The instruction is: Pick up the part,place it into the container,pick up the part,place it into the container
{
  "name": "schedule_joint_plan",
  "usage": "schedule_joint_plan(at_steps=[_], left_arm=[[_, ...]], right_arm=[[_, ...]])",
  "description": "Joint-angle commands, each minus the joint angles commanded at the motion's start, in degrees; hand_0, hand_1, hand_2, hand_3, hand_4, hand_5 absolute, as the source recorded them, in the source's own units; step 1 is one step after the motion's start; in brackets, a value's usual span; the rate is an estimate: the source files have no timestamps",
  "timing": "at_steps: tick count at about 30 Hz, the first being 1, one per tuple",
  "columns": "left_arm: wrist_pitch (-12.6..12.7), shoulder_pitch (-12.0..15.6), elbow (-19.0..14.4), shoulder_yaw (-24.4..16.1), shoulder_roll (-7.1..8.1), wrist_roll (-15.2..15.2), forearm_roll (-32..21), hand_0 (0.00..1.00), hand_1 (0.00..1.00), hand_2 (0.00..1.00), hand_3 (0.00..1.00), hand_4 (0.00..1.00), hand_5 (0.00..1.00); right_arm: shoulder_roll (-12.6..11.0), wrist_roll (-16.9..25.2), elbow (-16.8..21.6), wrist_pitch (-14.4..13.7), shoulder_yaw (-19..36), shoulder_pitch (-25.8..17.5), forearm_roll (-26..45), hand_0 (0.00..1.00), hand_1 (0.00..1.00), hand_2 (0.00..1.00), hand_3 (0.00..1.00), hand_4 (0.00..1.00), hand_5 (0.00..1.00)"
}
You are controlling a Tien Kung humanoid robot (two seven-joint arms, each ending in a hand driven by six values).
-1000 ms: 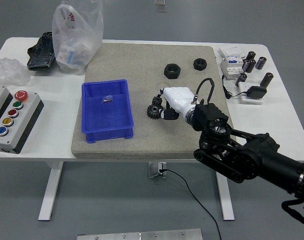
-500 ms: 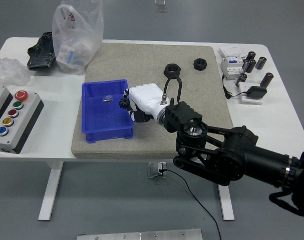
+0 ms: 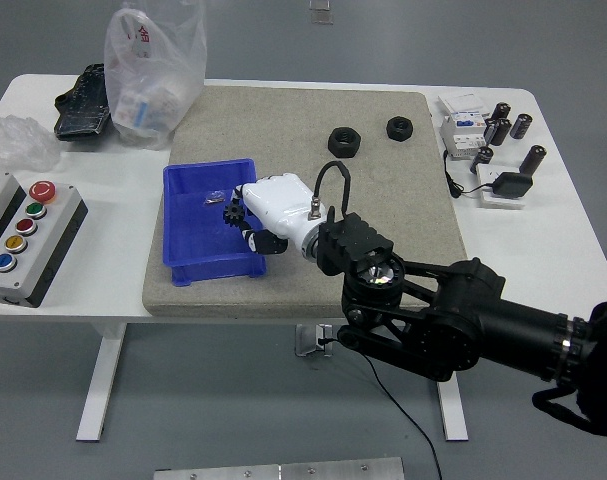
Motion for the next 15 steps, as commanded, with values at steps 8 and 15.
schedule_joint_plan(at_steps=[8, 15], left_arm=[[-0.02, 0.19, 0.0, 0.03, 0.0, 0.05, -0.25, 0.716, 0.563, 0.563, 0.623, 0.666, 0.464], [0.07, 0.35, 0.0, -0.26, 0.05, 0.13, -0.13, 0.716, 0.563, 0.563, 0.623, 0.665, 0.463]], right_arm=[[-0.09, -0.31, -0.29, 0.21, 0.46, -0.25, -0.37, 0.525, 0.866, 0.94, 0.936, 0.591, 0.193], [-0.9, -0.01, -2.96, -1.02, 4.47, -0.71, -0.64, 0.518, 0.859, 0.929, 0.93, 0.603, 0.183]])
